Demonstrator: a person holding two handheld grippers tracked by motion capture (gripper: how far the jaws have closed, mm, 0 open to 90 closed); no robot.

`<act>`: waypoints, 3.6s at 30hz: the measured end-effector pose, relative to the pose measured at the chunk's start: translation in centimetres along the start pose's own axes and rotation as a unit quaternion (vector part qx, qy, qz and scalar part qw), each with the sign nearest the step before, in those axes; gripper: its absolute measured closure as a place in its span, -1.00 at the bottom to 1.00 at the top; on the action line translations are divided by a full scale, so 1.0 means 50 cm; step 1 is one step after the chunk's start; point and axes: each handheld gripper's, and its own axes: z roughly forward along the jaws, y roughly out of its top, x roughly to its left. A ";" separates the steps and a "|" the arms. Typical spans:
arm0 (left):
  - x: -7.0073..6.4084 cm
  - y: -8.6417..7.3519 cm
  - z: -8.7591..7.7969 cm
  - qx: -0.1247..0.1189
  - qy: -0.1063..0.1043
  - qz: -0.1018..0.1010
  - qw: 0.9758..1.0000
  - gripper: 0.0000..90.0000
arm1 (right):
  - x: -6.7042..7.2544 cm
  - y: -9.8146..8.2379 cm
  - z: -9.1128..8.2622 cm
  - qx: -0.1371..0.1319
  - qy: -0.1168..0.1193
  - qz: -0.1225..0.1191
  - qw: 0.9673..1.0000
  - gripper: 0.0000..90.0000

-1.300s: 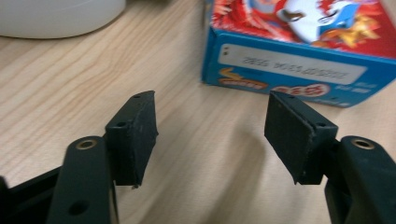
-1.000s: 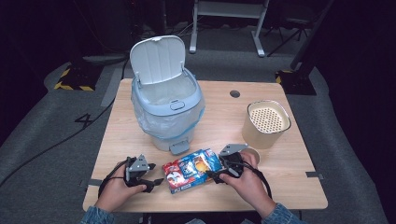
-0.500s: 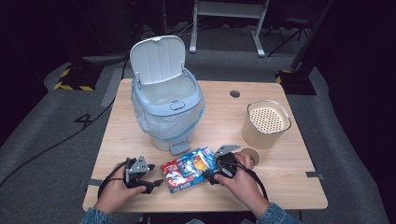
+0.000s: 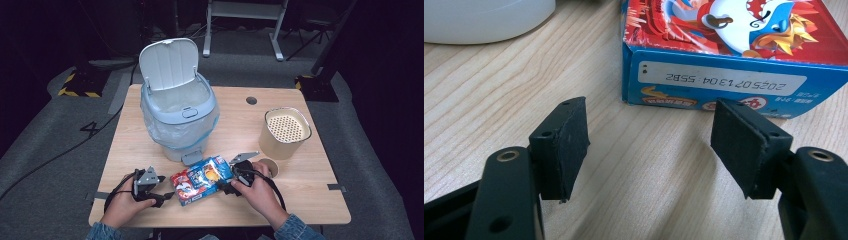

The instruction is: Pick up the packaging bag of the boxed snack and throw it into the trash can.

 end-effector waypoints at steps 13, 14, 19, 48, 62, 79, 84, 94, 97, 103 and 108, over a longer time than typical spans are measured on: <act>-0.001 0.001 0.001 0.001 0.001 0.003 1.000 -0.30 | -0.012 -0.003 0.013 0.016 0.023 0.031 0.999 -0.72; -0.001 0.001 0.001 0.001 0.001 0.003 1.000 -0.30 | -0.012 -0.003 0.013 0.016 0.023 0.031 0.999 -0.72; -0.002 0.002 0.003 0.001 0.003 0.003 1.000 -0.30 | -0.004 -0.001 -0.004 -0.006 0.013 0.009 1.000 -0.49; -0.005 0.007 0.011 -0.003 -0.002 0.006 1.000 -0.33 | 0.015 0.025 -0.024 -0.018 -0.015 -0.063 0.998 0.69; -0.007 0.006 0.008 -0.001 -0.002 0.004 1.000 -0.30 | 0.015 0.038 -0.066 -0.071 -0.021 -0.078 0.994 1.00; 0.007 -0.011 -0.007 -0.001 0.036 -0.002 0.999 -0.30 | 0.039 0.085 -0.195 -0.134 0.018 -0.115 0.984 1.00; 0.009 -0.011 -0.008 -0.001 0.035 0.000 0.999 -0.30 | 0.027 0.092 -0.237 -0.141 0.022 -0.128 0.981 1.00; 0.010 -0.010 -0.006 0.001 0.037 -0.002 0.999 -0.33 | 0.011 0.098 -0.302 -0.155 0.037 -0.125 0.979 1.00; 0.010 -0.009 -0.005 0.001 0.037 -0.001 0.999 -0.37 | 0.010 0.101 -0.315 -0.158 0.040 -0.128 0.978 1.00; 0.008 -0.005 0.001 0.010 0.026 0.008 1.000 -0.60 | 0.004 0.114 -0.368 -0.167 0.037 -0.140 0.975 1.00; 0.008 -0.004 0.002 0.010 0.025 0.008 1.000 -0.61 | 0.001 0.124 -0.396 -0.172 0.045 -0.145 0.973 1.00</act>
